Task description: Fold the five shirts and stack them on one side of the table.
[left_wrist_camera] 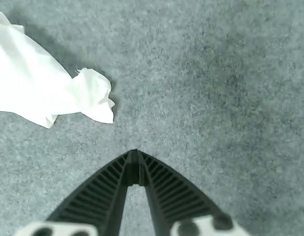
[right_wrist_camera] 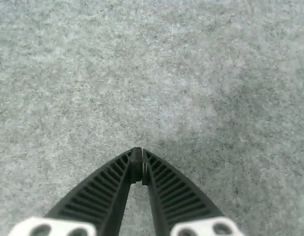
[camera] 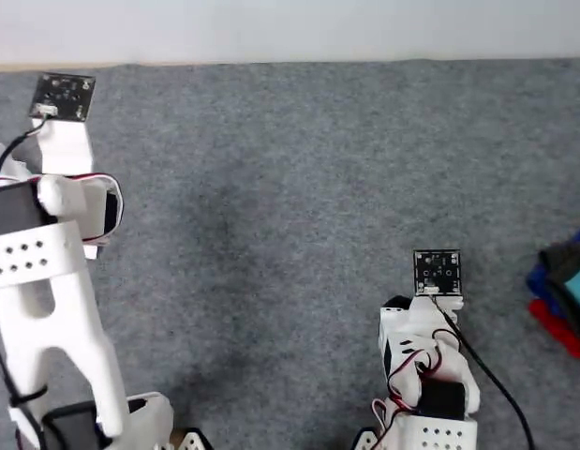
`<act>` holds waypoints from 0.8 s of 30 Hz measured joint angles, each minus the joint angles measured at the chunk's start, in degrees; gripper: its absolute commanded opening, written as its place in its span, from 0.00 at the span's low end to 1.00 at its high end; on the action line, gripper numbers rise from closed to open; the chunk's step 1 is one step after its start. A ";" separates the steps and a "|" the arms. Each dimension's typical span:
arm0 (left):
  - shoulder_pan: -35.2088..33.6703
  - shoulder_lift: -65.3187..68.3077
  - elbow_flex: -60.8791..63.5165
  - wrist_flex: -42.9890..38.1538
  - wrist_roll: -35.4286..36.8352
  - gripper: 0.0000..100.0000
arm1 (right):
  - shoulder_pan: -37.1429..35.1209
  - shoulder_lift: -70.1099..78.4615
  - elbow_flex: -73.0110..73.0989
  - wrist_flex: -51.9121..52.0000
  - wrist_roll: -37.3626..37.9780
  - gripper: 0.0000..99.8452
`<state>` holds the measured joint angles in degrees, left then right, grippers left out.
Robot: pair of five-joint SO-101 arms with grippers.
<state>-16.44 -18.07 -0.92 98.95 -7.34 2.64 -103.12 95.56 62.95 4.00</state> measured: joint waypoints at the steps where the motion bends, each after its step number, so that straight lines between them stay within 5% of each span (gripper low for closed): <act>1: 0.00 0.44 0.00 0.00 0.00 0.00 | 0.00 0.00 0.00 0.00 0.00 0.01; 15: -0.35 14.42 0.00 -2.11 0.00 0.00 | 0.00 0.00 0.00 0.00 0.00 0.01; 24: -9.14 20.40 0.00 -12.31 0.00 0.00 | 0.00 0.00 0.00 0.00 0.00 0.01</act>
<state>-25.58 2.33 -0.92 86.64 -7.34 2.64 -103.12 95.56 62.95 4.00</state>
